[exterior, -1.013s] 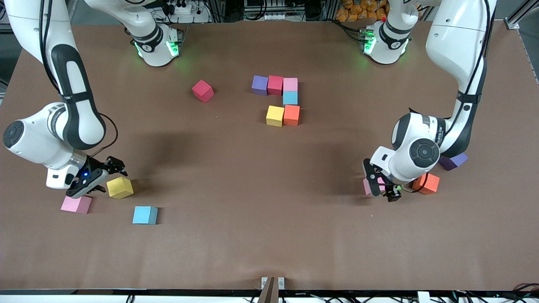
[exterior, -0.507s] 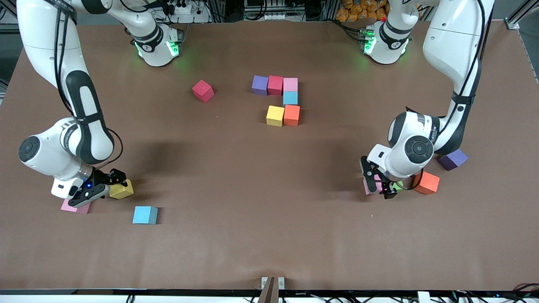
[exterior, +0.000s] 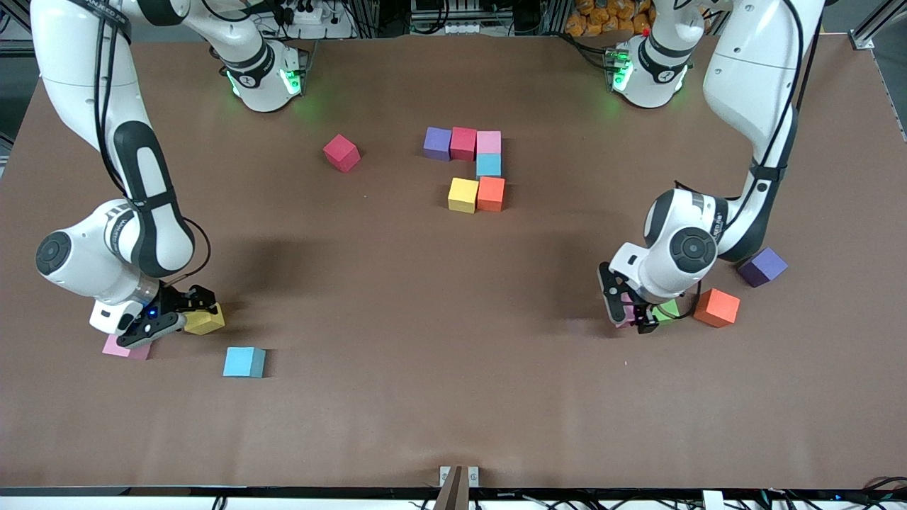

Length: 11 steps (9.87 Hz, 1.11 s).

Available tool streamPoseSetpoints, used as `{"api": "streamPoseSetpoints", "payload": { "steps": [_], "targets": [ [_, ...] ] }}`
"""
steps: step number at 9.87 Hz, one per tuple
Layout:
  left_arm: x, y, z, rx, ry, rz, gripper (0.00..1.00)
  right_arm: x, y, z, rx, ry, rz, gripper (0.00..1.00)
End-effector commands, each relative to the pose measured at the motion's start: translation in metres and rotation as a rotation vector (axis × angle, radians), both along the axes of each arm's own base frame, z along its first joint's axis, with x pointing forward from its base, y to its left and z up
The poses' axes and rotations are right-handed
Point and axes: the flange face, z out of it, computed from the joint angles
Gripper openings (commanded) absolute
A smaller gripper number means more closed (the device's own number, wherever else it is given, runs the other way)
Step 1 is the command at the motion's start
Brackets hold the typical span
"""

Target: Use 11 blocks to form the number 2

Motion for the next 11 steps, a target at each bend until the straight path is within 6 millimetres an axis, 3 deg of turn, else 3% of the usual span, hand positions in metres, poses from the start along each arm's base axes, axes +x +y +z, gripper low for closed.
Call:
{"api": "streamPoseSetpoints", "payload": {
  "steps": [1,2,6,8,10,11],
  "targets": [
    [0.004,-0.024,0.014,0.004,-0.046,-0.040,0.00,-0.001,0.014,0.003,0.013,0.025,0.025,0.27],
    [0.002,-0.048,0.025,-0.001,-0.064,-0.081,0.00,-0.003,0.021,0.003,0.026,0.050,0.048,0.20],
    [-0.027,-0.157,0.085,0.031,0.010,-0.129,0.00,-0.003,0.056,0.019,0.070,0.084,0.202,0.18],
    [-0.053,-0.211,0.108,0.050,0.040,-0.136,0.00,-0.005,0.072,0.036,0.102,0.104,0.218,0.17],
    [-0.096,-0.271,0.129,0.054,-0.001,-0.123,0.00,-0.004,0.084,0.046,0.107,0.099,0.194,0.17],
    [-0.107,-0.289,0.135,0.032,-0.007,-0.112,0.00,-0.005,0.091,0.050,0.119,0.120,0.159,0.17]
  ]
}}
